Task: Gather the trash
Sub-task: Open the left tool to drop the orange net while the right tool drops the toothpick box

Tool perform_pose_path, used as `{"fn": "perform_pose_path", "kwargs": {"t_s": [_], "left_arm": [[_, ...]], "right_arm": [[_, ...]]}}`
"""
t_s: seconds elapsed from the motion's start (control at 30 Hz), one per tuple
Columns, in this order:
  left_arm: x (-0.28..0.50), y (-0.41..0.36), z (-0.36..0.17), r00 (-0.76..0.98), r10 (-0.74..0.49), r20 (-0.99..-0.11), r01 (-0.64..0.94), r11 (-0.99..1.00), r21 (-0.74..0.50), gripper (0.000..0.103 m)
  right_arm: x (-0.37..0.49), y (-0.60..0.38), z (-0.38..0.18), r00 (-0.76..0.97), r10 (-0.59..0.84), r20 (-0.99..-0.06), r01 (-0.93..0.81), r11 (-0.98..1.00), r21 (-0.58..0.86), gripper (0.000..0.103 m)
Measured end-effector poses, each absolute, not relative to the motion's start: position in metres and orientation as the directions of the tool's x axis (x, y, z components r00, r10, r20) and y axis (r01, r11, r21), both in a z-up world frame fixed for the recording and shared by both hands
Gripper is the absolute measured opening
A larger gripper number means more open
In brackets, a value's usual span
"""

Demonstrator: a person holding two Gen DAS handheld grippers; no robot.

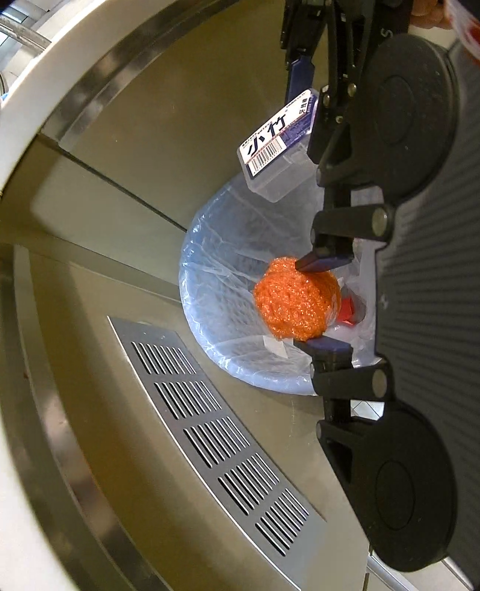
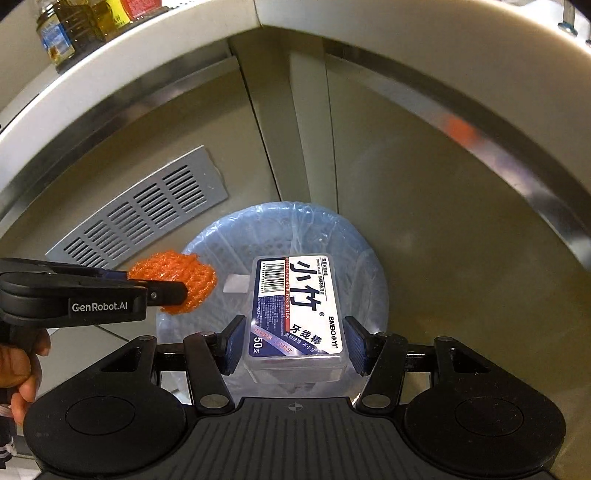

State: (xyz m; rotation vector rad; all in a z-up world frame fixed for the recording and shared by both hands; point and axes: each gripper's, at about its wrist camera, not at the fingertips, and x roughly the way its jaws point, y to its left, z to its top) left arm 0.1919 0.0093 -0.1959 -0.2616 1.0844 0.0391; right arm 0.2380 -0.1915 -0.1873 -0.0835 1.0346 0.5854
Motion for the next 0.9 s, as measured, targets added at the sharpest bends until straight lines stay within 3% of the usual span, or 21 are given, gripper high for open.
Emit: {"fn": "perform_pose_path", "kwargs": {"t_s": [0.73,0.83,0.9], "left_arm": [[0.212,0.012,-0.225,0.456,-0.107,-0.884,-0.185,0.960,-0.212,0.035],[0.213,0.014,-0.225,0.459,-0.112,-0.881,-0.192,0.956,-0.222,0.038],[0.211,0.015,-0.224,0.468,-0.111,-0.877,-0.200,0.953,-0.227,0.049]], "right_arm": [[0.257,-0.180,-0.206,0.352,0.400,-0.846,-0.480,0.853,0.203,0.056],[0.259,-0.180,-0.207,0.347,0.400,-0.848,-0.477,0.854,0.207,0.056],[0.260,-0.179,-0.208,0.346,0.400,-0.849,-0.478,0.853,0.208,0.056]]}}
